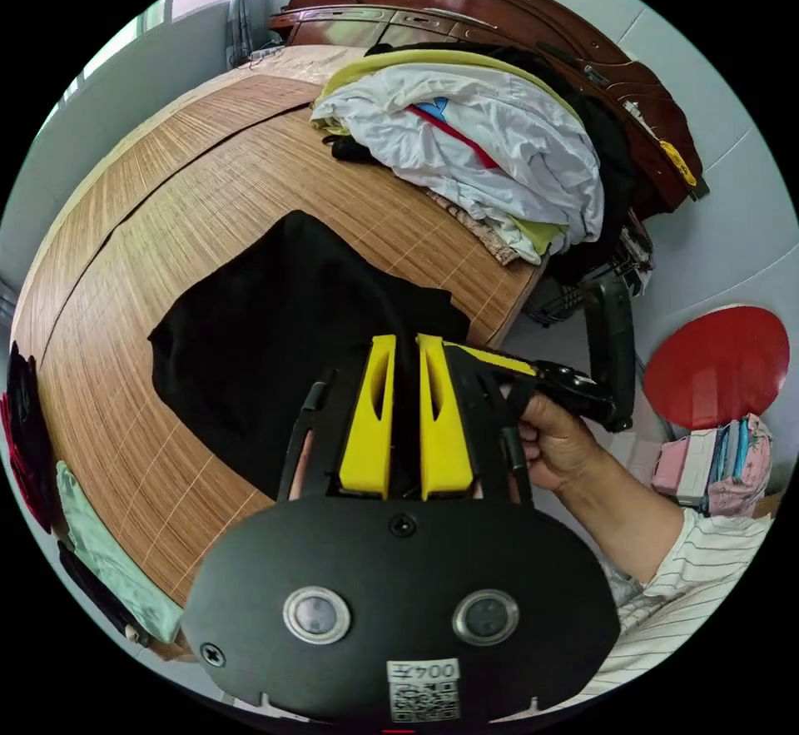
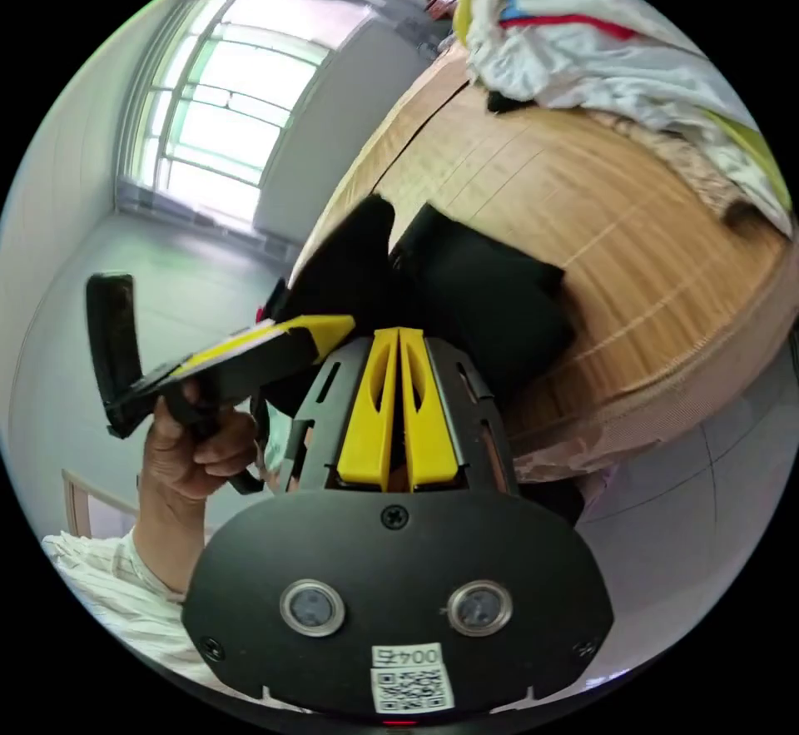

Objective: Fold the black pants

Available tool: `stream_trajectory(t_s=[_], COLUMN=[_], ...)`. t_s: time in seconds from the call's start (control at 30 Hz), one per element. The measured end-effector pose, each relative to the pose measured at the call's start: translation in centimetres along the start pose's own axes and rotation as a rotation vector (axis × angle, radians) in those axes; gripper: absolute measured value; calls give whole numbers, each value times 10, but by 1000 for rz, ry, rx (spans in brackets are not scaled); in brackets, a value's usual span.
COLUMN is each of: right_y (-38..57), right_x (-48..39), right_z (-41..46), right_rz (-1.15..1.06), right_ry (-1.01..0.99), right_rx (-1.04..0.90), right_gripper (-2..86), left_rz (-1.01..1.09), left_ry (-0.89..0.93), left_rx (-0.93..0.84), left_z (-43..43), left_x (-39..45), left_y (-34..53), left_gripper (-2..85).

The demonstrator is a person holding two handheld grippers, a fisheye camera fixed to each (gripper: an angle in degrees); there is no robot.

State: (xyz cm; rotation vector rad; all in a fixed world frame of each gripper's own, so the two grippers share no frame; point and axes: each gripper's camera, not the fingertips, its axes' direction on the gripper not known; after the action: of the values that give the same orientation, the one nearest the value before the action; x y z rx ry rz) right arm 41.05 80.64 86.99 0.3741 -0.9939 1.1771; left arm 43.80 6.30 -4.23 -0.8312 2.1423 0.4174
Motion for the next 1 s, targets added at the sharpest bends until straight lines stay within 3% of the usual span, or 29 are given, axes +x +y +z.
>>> stream_trajectory(t_s=[0.17, 0.3, 0.47, 0.57, 0.7, 0.87, 1.0], right_y=[54, 88, 107, 111, 111, 113, 101], right_x=[-15, -52, -123, -154, -140, -130, -177], right_z=[-49, -60, -7, 41, 93, 108, 91], right_rz=[16, -93, -383, -550, -583, -545, -548], right_ry=[163, 278, 351, 450, 577, 506, 471], right_rx=[257, 332, 269, 211, 79, -4, 119], right_gripper=[-7, -7, -7, -6, 1, 2, 7], left_rz=[-18, 7, -62, -111, -87, -95, -86], left_ry=[170, 29, -194, -211, -226, -202, -222], left_rx=[120, 296, 368, 363, 274, 266, 297], left_z=[14, -15, -16, 12, 66, 81, 86], left_x=[2, 3, -26, -37, -43, -48, -48], left_y=[-7, 20, 95, 136, 155, 156, 165], left_gripper=[86, 70, 37, 31, 37, 50, 52])
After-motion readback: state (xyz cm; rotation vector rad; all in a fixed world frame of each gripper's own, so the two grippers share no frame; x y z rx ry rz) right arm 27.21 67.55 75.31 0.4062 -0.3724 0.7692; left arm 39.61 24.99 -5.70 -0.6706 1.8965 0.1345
